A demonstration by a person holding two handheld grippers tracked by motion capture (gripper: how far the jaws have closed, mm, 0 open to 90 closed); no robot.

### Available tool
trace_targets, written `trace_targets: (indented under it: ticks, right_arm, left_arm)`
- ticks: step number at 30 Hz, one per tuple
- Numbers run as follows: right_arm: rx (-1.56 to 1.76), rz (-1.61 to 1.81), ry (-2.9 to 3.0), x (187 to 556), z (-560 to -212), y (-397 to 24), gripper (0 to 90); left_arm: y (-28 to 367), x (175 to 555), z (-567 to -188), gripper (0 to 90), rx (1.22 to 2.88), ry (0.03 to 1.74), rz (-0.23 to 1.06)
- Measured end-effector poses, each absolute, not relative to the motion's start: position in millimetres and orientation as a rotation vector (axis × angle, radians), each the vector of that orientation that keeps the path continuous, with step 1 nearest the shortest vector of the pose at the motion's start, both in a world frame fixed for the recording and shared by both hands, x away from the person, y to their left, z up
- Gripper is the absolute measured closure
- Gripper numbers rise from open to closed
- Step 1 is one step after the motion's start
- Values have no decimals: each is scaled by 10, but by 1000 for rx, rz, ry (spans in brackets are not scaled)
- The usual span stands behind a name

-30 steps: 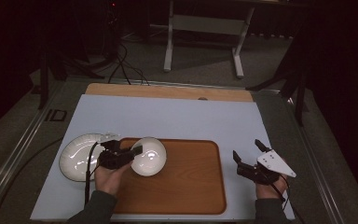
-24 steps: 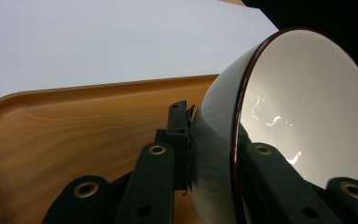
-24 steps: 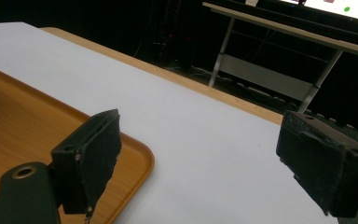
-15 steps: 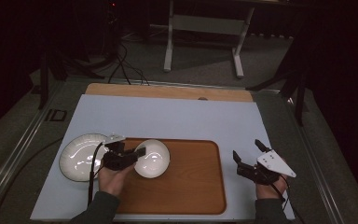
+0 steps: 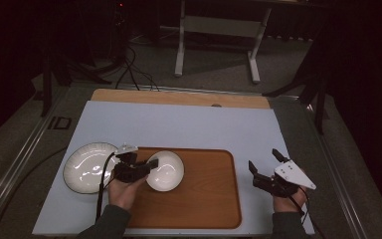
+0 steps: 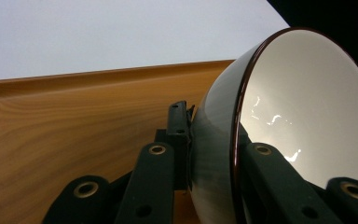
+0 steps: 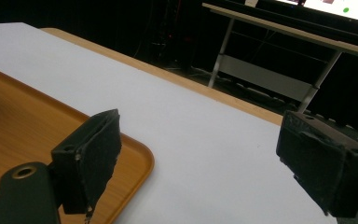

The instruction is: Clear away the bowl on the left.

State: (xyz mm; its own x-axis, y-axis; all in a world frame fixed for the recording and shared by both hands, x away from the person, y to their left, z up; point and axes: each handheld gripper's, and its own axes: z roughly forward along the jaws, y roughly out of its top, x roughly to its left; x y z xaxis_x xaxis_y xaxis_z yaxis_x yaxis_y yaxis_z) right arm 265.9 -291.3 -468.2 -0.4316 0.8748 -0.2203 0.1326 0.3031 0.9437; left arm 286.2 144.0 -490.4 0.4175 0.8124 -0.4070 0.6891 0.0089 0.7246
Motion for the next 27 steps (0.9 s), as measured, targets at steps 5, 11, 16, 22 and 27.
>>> trace_targets:
  ticks: [5,11,16,22,27]
  right_arm:
    - [909,1192,1783,2656,-4680,-2915,135]
    - [909,1191,1783,2657,-4680,-2915,135]
    - [907,1191,1782,2656,-4679,-2916,135]
    - [909,1190,1783,2656,-4680,-2916,135]
    - [909,1191,1780,2655,-4679,-2919,135]
  left_arm:
    - [1417,2874,-4947,803,1735,1326,156]
    - [1384,2875,-4967,803,1752,1322,155]
    - [1339,2876,-4994,802,1774,1321,151]
    - [1303,2883,-5030,802,1792,1323,142]
    - [1285,2890,-5063,802,1815,1329,133]
